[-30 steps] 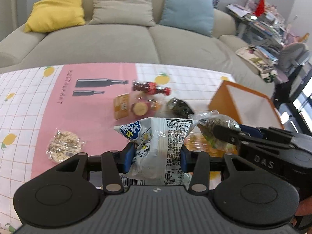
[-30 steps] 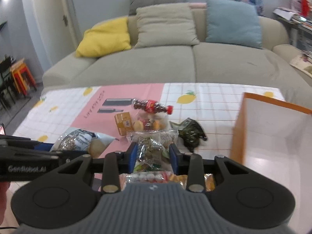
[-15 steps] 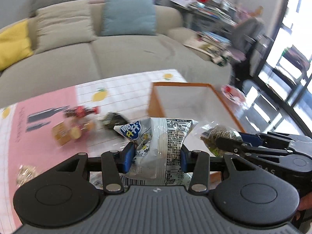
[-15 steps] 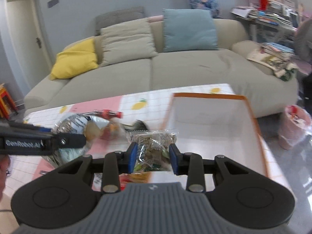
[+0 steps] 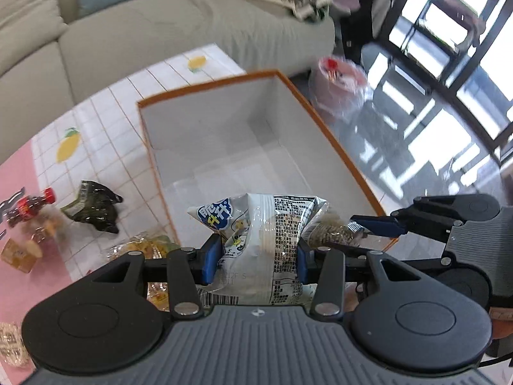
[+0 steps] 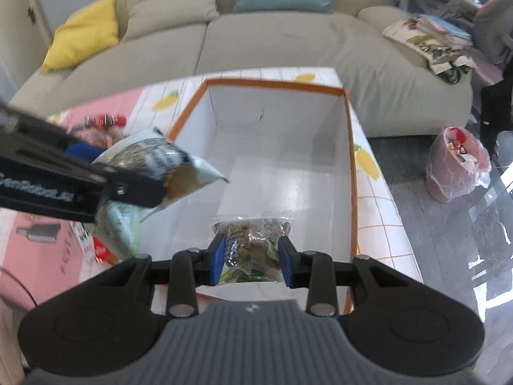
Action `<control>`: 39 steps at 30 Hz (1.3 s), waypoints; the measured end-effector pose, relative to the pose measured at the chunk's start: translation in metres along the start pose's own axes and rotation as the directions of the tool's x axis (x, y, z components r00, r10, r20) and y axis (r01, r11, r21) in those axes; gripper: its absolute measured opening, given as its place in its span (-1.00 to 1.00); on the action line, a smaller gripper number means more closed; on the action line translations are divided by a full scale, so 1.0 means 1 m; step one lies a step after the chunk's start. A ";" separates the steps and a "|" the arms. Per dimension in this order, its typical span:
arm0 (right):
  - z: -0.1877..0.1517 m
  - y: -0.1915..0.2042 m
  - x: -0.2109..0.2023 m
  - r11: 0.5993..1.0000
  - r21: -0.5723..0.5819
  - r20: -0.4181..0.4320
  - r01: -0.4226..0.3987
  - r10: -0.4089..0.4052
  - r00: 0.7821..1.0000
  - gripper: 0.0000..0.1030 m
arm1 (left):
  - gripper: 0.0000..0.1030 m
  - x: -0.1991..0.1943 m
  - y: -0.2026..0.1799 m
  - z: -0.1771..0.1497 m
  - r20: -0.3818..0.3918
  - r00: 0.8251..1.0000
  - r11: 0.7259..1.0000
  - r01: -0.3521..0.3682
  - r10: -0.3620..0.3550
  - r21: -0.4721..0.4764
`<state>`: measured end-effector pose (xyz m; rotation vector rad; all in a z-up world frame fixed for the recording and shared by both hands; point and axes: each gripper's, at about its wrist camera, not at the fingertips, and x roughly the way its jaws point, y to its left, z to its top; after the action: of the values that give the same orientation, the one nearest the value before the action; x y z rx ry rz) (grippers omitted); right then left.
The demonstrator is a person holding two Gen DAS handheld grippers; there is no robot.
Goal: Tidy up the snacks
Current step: 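Carry both bags into the orange box and open both tools, then withdraw both tools from the box back over the table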
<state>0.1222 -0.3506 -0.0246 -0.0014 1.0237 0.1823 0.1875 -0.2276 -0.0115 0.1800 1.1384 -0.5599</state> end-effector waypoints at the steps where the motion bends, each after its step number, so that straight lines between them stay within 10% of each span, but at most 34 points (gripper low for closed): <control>1: 0.002 -0.001 0.005 1.000 -0.011 -0.016 -0.004 0.004 1.000 -0.35 | 0.00 0.007 -0.002 0.003 -0.023 1.000 1.000 0.004 -0.004 0.006; 21: 0.019 -0.017 0.078 0.975 -0.168 -0.301 -0.146 0.090 0.949 -0.32 | 0.03 0.092 -0.031 0.014 -0.291 0.948 0.971 -0.063 0.131 0.233; 39: 0.026 -0.017 0.062 0.978 -0.173 -0.267 -0.115 0.066 0.961 -0.07 | 0.46 0.052 -0.010 0.017 -0.189 0.982 0.995 0.008 0.011 0.100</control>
<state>0.1784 -0.3555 -0.0651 -0.1533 1.2669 0.3693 0.2114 -0.2605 -0.0489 0.3265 1.2957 -0.6082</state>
